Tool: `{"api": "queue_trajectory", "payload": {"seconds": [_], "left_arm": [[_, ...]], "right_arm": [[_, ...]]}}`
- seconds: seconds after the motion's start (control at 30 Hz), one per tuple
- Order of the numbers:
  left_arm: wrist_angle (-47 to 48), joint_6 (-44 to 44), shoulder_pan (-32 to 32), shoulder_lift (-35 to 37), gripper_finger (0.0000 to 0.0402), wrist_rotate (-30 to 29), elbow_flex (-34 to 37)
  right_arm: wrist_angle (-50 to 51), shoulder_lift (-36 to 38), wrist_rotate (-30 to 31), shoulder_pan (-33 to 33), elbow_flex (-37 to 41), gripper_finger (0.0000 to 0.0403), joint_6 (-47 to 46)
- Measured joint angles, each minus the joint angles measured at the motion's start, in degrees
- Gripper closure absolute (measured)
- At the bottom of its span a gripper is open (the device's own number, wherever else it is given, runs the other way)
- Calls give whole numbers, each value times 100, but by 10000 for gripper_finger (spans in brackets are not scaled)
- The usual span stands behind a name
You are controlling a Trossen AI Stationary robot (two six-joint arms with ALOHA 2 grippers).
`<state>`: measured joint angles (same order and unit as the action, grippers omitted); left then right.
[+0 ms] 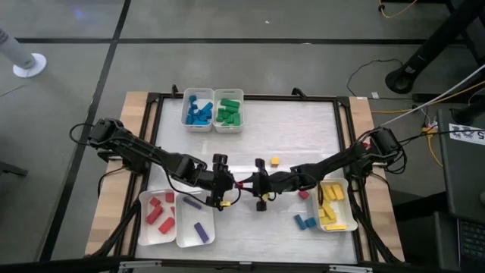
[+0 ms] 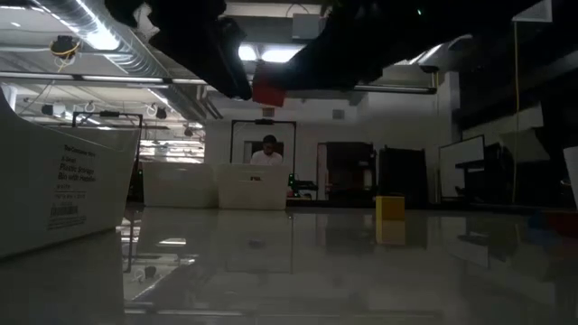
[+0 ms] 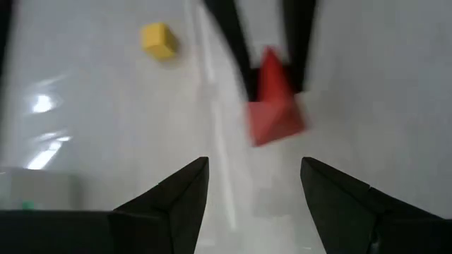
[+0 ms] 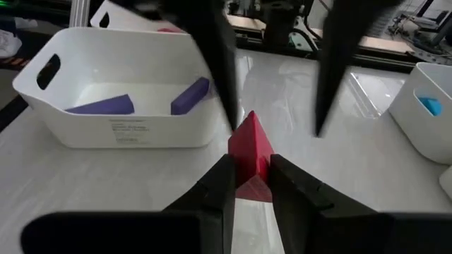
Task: Sort blocks
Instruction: Put the red block into the bottom left white bin
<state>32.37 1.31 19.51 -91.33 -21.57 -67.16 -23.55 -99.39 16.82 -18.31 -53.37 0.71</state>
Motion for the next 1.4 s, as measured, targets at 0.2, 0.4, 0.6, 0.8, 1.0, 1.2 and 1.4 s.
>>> {"api": "queue_trajectory", "payload": {"seconds": [0.2,0.4,0.6,0.8,1.0,1.2,1.4], "left_arm": [[-1,-555,190,0,188,-766,0],[-43,-777,439,0,188,-1310,0],[-338,-790,531,0,188,-1619,0],[-563,-803,525,2,188,-1657,0],[-667,-805,527,4,188,-1653,0],[-733,-837,527,4,208,-1651,0],[-749,-930,528,4,260,-1634,0]], "right_arm": [[5,0,57,0,-112,324,2],[4,0,318,-2,-276,324,4],[-4,0,461,-2,-336,324,151],[-7,0,461,-2,-336,324,149],[-42,2,461,-2,-336,324,149],[-82,2,461,-2,-336,324,151],[-217,4,464,-2,-336,324,151]]}}
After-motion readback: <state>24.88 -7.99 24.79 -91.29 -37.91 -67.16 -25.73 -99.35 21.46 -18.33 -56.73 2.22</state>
